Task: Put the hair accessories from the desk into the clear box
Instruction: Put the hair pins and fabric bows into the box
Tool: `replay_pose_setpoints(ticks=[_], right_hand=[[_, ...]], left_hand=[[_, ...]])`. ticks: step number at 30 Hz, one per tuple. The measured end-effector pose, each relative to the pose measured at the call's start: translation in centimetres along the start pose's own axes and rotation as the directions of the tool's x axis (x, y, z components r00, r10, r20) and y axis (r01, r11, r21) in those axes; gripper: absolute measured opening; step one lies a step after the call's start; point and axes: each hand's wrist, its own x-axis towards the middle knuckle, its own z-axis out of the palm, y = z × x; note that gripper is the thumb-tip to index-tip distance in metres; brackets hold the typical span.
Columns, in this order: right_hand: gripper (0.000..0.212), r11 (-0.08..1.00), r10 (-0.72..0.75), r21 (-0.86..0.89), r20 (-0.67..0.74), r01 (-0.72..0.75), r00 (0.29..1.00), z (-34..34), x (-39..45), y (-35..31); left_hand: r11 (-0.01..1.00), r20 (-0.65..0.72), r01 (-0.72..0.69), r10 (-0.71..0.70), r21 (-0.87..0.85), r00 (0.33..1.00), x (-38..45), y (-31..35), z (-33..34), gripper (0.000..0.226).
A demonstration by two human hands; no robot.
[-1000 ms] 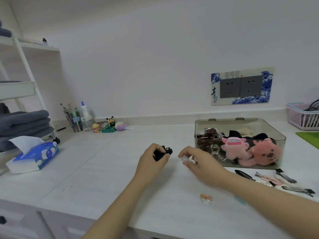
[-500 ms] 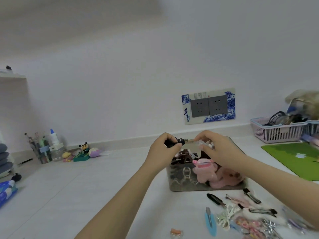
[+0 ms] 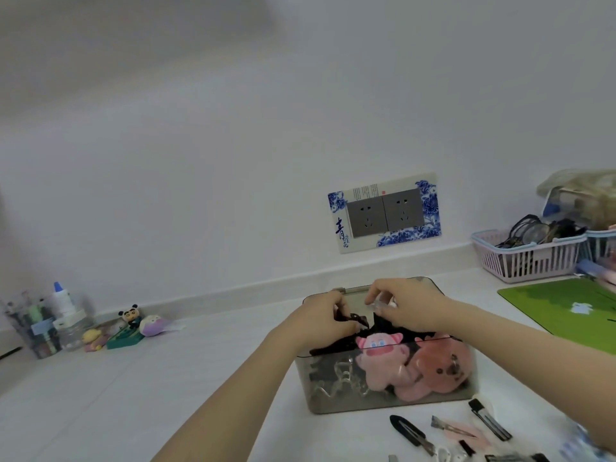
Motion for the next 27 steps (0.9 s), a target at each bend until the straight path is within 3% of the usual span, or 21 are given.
replay_pose_setpoints(ticks=[5, 10, 14, 17, 23, 27], right_hand=[[0.022, 0.999, 0.038, 0.013, 0.086, -0.039, 0.996, 0.3, 0.9, -0.2], [0.021, 0.992, 0.069, 0.088, 0.177, -0.085, 0.982, 0.3, 2.2, -0.5], [0.020, 0.990, 0.116, 0.051, 0.272, -0.135, 0.955, 0.6, 3.0, -0.7], [0.024, 0.986, 0.142, 0.037, 0.295, -0.160, 0.945, 0.8, 3.2, -1.0], [0.032, 0.916, 0.232, 0.249, 0.312, -0.315, 0.921, 1.0, 3.6, -0.3], [0.031, 0.894, 0.248, 0.288, 0.320, -0.343, 0.914, 0.9, 3.3, -0.1]], left_hand=[[0.998, 0.074, -0.013, 0.008, 0.065, 0.997, -0.1, 0.5, -1.2, 0.016], [1.000, 0.099, 0.004, -0.005, 0.011, 0.995, -0.2, 0.5, -1.7, 0.015], [0.998, 0.098, 0.027, -0.021, -0.061, 0.995, -0.2, 0.2, -1.3, 0.015], [0.998, 0.086, 0.033, -0.028, -0.058, 0.996, -0.5, 0.1, -0.9, 0.023], [0.999, 0.014, 0.034, -0.034, 0.036, 0.999, -1.2, 0.0, -0.6, 0.045], [0.997, 0.000, 0.044, -0.044, 0.057, 0.999, -1.3, -0.2, -0.3, 0.051]])
